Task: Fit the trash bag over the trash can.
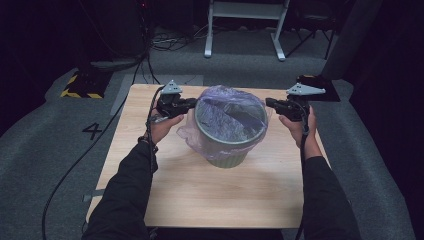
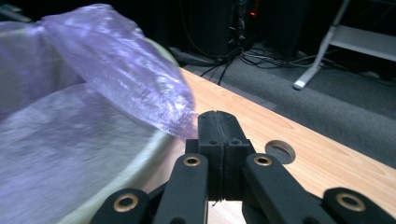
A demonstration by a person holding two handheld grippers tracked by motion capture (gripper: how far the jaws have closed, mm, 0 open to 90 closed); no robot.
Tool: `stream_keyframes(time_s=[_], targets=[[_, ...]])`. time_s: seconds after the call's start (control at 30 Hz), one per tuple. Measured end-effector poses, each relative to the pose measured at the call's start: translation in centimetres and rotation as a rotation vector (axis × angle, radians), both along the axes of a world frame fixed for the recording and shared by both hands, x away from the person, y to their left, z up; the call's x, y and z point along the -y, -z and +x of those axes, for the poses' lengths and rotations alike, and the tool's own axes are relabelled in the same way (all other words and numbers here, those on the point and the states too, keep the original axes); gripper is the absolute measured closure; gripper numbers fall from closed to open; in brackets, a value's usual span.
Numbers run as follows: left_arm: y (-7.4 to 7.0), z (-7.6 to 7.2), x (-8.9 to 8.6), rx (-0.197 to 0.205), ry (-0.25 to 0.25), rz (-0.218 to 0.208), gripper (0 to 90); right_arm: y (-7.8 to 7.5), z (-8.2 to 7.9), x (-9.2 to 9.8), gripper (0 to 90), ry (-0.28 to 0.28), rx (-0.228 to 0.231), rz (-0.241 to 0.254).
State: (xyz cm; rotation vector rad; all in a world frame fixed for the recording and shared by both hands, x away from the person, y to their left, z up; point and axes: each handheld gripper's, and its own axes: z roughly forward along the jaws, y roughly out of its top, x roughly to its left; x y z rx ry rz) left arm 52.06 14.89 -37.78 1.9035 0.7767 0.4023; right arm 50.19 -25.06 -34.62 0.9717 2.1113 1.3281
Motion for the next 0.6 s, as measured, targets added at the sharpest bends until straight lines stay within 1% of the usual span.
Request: stream_keyframes(time_s=[0.03,0.13,0.17,0.2,0.23,0.27,0.3,0.33,0.4,0.47,0.5,0.53,0.57,0.6], targets=[[0.1,0.2,0.2,-0.004,0.005,0.006,83.2,0.2,0.2,0.0,90.0,0.015,-0.001,0.008],[0.3,0.5,0.6,-0.008,-0.003,0.013,86.1,0.8,1.0,-0.1,90.0,0.049,-0.010,0.039],[0.6,0.9,0.9,-0.026,0.000,0.015,86.7,1.1,1.2,-0.2,90.0,0.055,-0.021,0.044],[0.7,1.0,1.0,-0.029,-0.007,0.013,87.6,1.4,1.5,-0.3,90.0,0.061,-0.032,0.045],[0.7,1.0,1.0,-0.029,-0.007,0.013,88.5,1.4,1.5,-0.3,90.0,0.061,-0.032,0.045],[0.9,1.2,1.1,-0.037,-0.006,0.014,88.5,1.7,1.7,-0.4,90.0,0.069,-0.040,0.042],[1.0,1.3,1.2,-0.045,-0.009,0.013,88.6,2.1,1.9,-0.4,90.0,0.076,-0.053,0.051],[1.3,1.5,1.4,-0.057,-0.015,0.026,89.0,2.6,2.2,-0.4,90.0,0.077,-0.072,0.074],[1.7,1.9,1.6,-0.080,-0.021,0.029,88.9,3.0,2.3,-0.4,90.0,0.080,-0.083,0.085],[2.0,2.1,1.9,-0.099,-0.020,0.035,88.9,3.3,2.5,-0.6,90.0,0.080,-0.093,0.081],[2.0,2.1,1.9,-0.099,-0.020,0.035,88.9,3.3,2.5,-0.6,90.0,0.080,-0.093,0.081],[2.4,2.2,2.3,-0.112,-0.024,0.049,88.9,3.6,2.6,-0.9,90.0,0.083,-0.104,0.074],[2.4,2.2,2.3,-0.112,-0.024,0.049,88.9,3.6,2.6,-0.9,90.0,0.083,-0.104,0.074],[2.7,2.3,2.6,-0.124,-0.022,0.064,88.9,3.9,2.8,-1.1,90.0,0.085,-0.111,0.065]])
